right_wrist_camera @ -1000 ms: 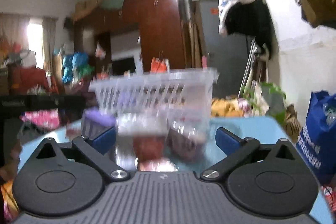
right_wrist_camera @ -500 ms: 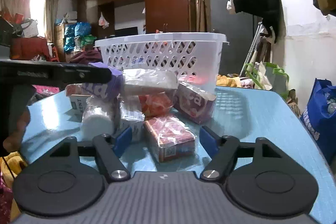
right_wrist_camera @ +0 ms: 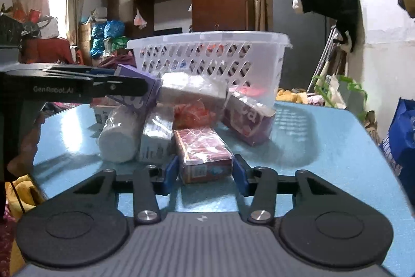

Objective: Organize objects
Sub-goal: 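Grasp an open white cardboard box with the left gripper while the right grasps a red-wrapped box, then carry both held boxes over the white basket and release them inside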

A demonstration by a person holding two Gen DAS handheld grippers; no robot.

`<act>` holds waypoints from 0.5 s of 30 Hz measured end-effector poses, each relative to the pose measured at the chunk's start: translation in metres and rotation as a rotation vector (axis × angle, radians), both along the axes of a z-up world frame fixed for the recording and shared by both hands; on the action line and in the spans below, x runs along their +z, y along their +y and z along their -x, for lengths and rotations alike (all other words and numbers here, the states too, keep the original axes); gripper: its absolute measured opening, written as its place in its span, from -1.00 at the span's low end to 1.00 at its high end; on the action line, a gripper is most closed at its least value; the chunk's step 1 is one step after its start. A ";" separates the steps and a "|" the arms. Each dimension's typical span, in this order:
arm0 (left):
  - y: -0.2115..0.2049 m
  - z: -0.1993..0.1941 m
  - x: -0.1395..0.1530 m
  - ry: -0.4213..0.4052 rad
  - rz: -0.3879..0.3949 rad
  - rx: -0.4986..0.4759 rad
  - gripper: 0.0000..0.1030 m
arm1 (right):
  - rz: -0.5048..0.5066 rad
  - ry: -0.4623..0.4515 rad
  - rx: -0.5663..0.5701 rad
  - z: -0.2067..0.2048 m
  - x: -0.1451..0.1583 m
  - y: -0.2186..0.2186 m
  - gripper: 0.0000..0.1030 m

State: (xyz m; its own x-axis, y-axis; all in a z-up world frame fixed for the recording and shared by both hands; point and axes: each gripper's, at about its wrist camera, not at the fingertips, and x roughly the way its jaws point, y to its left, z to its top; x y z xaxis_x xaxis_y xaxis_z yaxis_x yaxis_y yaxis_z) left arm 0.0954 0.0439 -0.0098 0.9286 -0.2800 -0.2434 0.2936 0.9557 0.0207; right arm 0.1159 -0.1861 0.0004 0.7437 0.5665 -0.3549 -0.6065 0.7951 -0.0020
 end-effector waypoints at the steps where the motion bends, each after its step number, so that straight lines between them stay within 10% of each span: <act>1: 0.001 0.001 0.000 -0.005 0.007 -0.004 0.04 | -0.005 -0.006 -0.002 0.001 0.002 -0.001 -0.06; 15: 0.005 0.017 0.000 -0.097 0.050 -0.038 -0.04 | -0.093 -0.096 -0.041 0.009 0.022 -0.013 -0.06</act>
